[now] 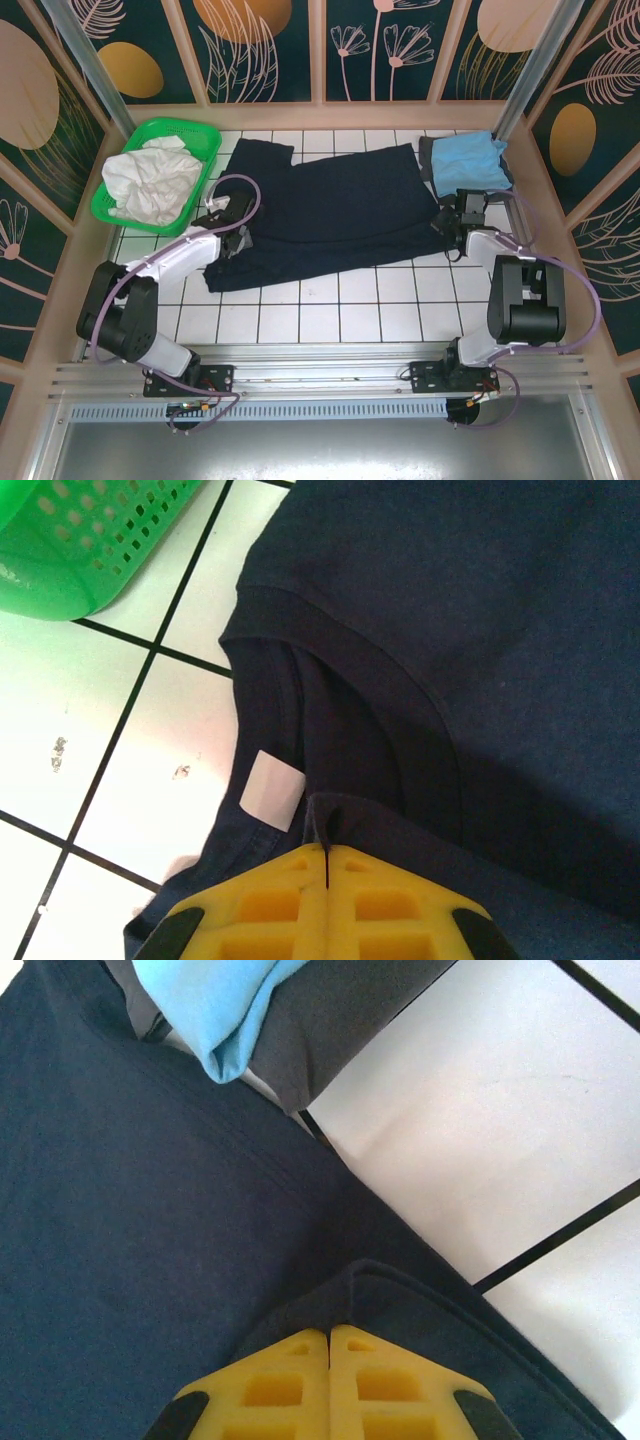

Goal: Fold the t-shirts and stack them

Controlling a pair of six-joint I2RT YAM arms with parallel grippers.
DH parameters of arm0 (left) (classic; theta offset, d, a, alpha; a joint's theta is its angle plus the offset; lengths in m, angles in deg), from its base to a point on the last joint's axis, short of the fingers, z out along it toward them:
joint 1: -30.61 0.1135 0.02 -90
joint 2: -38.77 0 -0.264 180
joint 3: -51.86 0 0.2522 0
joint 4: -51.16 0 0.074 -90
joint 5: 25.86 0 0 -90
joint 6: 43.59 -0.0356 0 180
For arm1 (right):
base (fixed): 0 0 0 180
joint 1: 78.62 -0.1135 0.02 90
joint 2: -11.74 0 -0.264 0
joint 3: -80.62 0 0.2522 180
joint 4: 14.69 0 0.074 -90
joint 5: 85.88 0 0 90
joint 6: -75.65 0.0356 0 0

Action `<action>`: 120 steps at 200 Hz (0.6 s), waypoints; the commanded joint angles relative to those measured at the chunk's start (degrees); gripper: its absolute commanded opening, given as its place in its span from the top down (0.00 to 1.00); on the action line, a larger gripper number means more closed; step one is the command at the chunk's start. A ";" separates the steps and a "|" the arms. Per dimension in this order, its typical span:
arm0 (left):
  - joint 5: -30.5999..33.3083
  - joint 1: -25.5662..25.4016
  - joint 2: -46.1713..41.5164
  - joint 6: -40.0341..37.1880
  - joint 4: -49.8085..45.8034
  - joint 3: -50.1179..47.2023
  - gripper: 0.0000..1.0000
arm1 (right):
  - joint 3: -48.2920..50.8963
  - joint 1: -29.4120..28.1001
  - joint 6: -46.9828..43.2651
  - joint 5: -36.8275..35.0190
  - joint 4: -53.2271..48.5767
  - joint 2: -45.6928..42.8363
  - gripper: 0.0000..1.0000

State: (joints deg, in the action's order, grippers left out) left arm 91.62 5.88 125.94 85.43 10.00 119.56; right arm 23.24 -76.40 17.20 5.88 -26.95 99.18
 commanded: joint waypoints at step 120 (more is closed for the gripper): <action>-9.63 0.30 -29.50 -2.59 -15.60 -2.87 1.00 | 4.09 -0.21 -1.56 6.80 -8.95 -25.76 1.00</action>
State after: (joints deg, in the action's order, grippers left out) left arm 83.58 5.88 101.07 82.20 1.93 117.15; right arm 25.69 -76.47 17.03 11.19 -32.00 80.21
